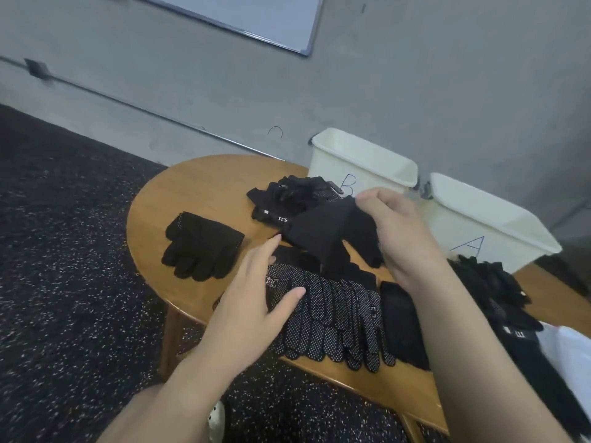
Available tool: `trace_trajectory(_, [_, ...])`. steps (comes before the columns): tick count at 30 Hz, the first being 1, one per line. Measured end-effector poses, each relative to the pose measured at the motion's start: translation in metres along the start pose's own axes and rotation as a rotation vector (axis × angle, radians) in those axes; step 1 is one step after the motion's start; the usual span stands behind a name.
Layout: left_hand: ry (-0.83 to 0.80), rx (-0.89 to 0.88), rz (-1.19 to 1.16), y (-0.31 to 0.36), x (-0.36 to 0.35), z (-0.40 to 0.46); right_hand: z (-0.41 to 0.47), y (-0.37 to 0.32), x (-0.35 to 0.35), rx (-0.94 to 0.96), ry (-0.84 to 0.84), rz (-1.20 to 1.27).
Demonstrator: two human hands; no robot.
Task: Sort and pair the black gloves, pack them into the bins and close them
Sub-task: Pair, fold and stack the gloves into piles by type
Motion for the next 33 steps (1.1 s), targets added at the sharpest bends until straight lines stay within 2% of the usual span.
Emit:
trace_trajectory(6, [0.082, -0.032, 0.0, -0.007, -0.001, 0.001, -0.04, 0.074, -0.017, -0.158, -0.042, 0.108])
trace_trajectory(9, [0.046, 0.037, 0.08, -0.026, -0.004, 0.012, -0.048, 0.108, -0.03, -0.257, -0.079, 0.21])
trace_trajectory(14, [0.039, 0.026, 0.158, -0.026, -0.003, 0.028, -0.046, 0.116, -0.039, -0.27, -0.202, 0.343])
trace_trajectory(17, [0.121, 0.006, 0.109, -0.019, 0.006, 0.025, -0.044, 0.111, -0.031, -0.185, -0.226, 0.253])
trace_trajectory(19, [0.157, 0.049, -0.013, -0.023, 0.012, 0.022, -0.043, 0.105, -0.024, -0.054, -0.245, 0.03])
trace_trajectory(22, [0.108, 0.089, -0.223, -0.024, 0.015, 0.016, -0.042, 0.101, -0.019, 0.069, -0.218, -0.231])
trace_trajectory(26, [0.073, 0.053, -0.278, -0.017, 0.02, 0.012, -0.035, 0.101, -0.022, 0.082, -0.103, -0.226])
trace_trajectory(29, [0.053, 0.043, -0.287, -0.018, 0.02, 0.011, -0.03, 0.103, -0.037, 0.048, -0.133, -0.166])
trace_trajectory(33, [0.018, 0.043, -0.35, -0.012, 0.016, 0.009, -0.025, 0.102, -0.059, 0.044, -0.218, -0.237])
Point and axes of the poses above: each hand's wrist, its own z-axis towards the middle knuckle, its own x-axis out of the back of the hand, y = z × x, the point moved 10 cm from there along z, towards the middle knuckle, and after that the axes turned 9 degrees about -z, right-handed, at the moved point
